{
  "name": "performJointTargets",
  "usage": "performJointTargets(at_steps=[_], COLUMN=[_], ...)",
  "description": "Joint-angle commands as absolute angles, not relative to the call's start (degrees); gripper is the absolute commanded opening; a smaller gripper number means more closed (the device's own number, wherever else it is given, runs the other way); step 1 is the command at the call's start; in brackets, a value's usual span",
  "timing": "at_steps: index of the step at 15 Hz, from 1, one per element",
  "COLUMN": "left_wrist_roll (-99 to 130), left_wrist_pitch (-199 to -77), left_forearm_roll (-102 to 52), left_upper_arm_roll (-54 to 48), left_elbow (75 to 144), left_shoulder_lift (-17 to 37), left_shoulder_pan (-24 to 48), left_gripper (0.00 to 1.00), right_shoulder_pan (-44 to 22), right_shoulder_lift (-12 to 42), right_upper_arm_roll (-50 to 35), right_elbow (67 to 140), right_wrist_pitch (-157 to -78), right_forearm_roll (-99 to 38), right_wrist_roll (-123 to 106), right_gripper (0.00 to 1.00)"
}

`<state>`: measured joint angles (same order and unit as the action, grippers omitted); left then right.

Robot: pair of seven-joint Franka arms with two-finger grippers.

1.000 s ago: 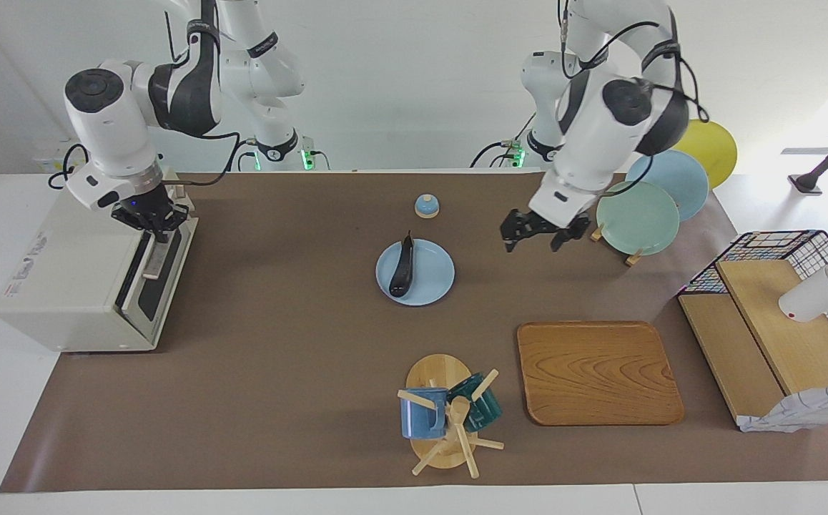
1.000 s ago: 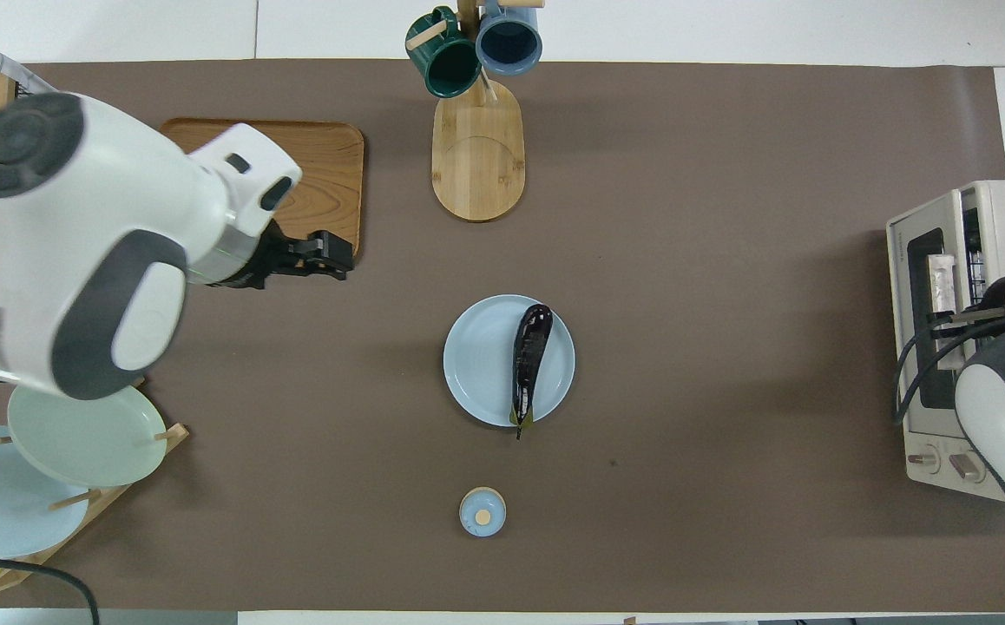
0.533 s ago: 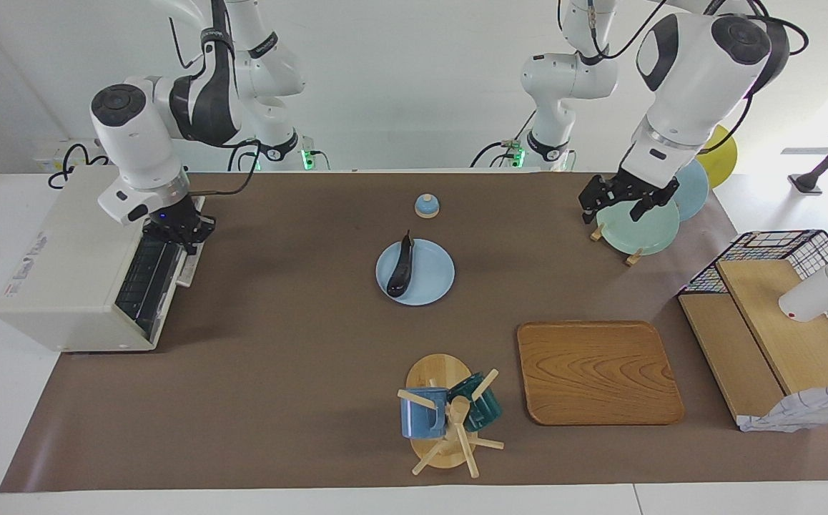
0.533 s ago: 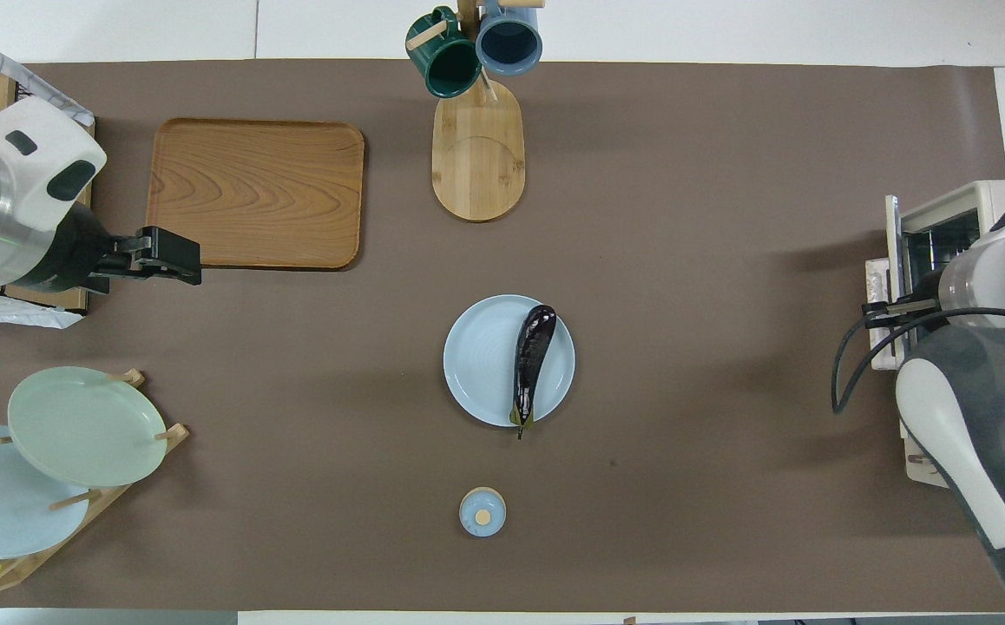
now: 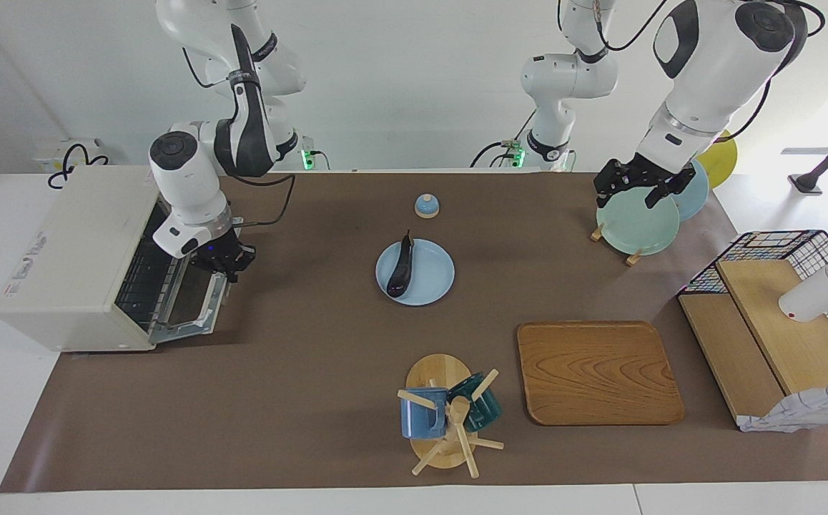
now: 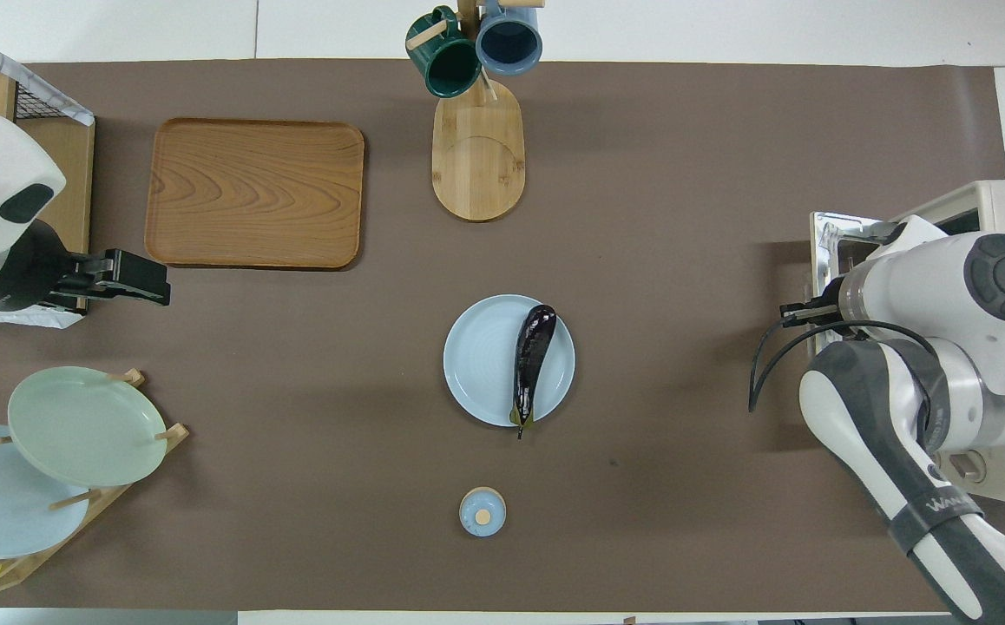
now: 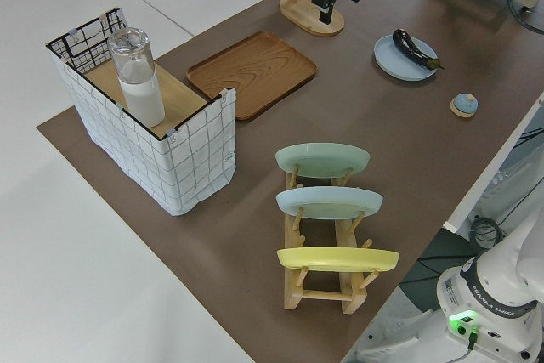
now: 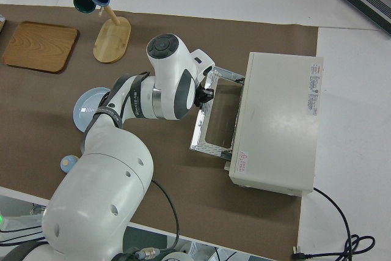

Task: Put eggplant into oven
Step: 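Reach the right gripper from the oven toward the eggplant on the plate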

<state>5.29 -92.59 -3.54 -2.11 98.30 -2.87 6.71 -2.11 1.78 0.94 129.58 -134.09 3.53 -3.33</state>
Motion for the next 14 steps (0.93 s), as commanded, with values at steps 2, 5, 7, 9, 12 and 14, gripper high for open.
performJointTargets(at_steps=[2, 5, 7, 9, 12, 14], left_wrist_roll=[4.4, 2.9, 2.9, 2.9, 3.0, 3.1], left_wrist_pitch=[-90.3, -89.3, -89.9, -89.7, -89.6, -89.3], left_forearm_roll=[-2.3, -0.4, -0.4, -0.4, -0.6, -0.6], left_upper_arm_roll=[-2.9, -5.2, -5.3, -5.3, -5.3, -5.3], left_elbow=[94.2, 95.2, 96.5, 96.5, 96.5, 96.5], left_shoulder_lift=[-1.2, -1.9, -2.2, -2.2, -2.2, -2.2], left_shoulder_pan=[5.4, 4.1, 3.8, 4.0, 4.0, 4.0], left_gripper=[1.00, 1.00, 1.00, 1.00, 1.00, 1.00], right_shoulder_pan=[0.3, -0.9, -1.0, -1.1, -3.2, -7.0], right_shoulder_lift=[4.1, 5.5, 6.1, 6.8, 6.9, 7.0], right_upper_arm_roll=[2.2, 2.3, 2.3, 2.2, 2.2, 2.2], right_elbow=[131.0, 131.0, 131.1, 131.1, 131.0, 131.0], right_wrist_pitch=[-138.6, -139.0, -139.0, -139.0, -139.0, -141.1], right_forearm_roll=[5.7, 5.6, 5.6, 5.5, 1.2, -1.9], right_wrist_roll=[-3.6, -2.6, -1.4, -0.9, -0.8, -0.4], right_gripper=[0.00, 0.00, 0.00, 0.00, 0.00, 0.00])
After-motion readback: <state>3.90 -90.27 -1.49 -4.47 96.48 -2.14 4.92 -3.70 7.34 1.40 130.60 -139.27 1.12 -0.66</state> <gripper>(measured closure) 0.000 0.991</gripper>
